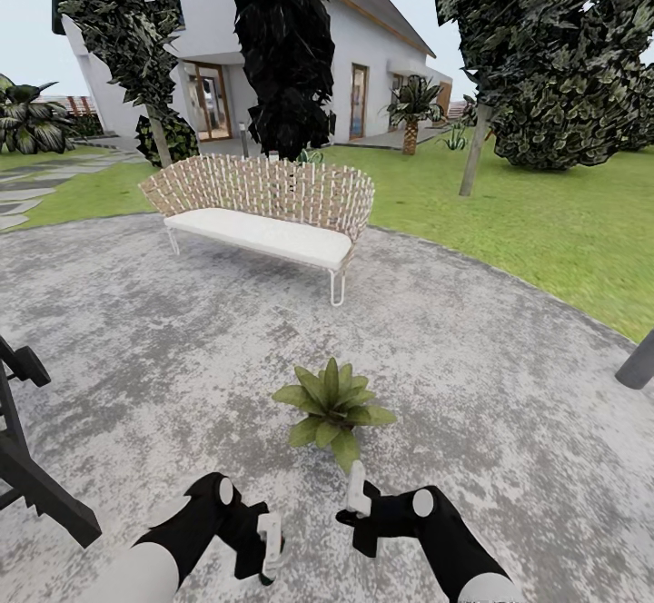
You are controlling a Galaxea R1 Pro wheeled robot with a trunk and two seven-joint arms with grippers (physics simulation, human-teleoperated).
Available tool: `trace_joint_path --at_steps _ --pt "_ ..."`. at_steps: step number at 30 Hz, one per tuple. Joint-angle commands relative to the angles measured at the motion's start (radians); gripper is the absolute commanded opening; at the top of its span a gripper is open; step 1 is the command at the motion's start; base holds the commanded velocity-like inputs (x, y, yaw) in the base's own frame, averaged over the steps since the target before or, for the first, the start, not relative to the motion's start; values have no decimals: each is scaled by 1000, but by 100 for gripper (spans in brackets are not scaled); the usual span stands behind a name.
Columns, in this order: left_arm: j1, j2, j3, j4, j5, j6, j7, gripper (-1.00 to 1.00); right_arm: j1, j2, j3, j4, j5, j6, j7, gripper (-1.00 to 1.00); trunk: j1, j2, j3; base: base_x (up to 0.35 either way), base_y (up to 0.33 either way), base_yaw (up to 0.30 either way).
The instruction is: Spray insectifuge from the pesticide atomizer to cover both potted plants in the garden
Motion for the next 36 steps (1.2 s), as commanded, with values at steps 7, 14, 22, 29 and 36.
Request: trace_joint_path --at_steps 7,14,22,29,36 --pt "-2 -20 4 -3 -1 -7 36 -100 -8 2 71 -13 -138 1 15 -100 0 0 -1 0 0 0" --pt "-2 -31 4 -4 3 -11 35 -100 -9 2 154 -34 -236 4 16 -100 0 0 -1 0 0 0" --pt "-12 -26 1 -4 80 -19 25 -100 -11 2 157 -34 -237 4 18 -100 0 0 -1 0 0 0" --pt "-20 -20 1 -5 120 -21 -28 -100 -11 2 157 -34 -238 4 18 -100 0 0 -1 0 0 0" --pt "-25 -21 2 -5 122 -21 -49 -100 -11 2 157 -32 -237 4 17 -100 0 0 -1 0 0 0"
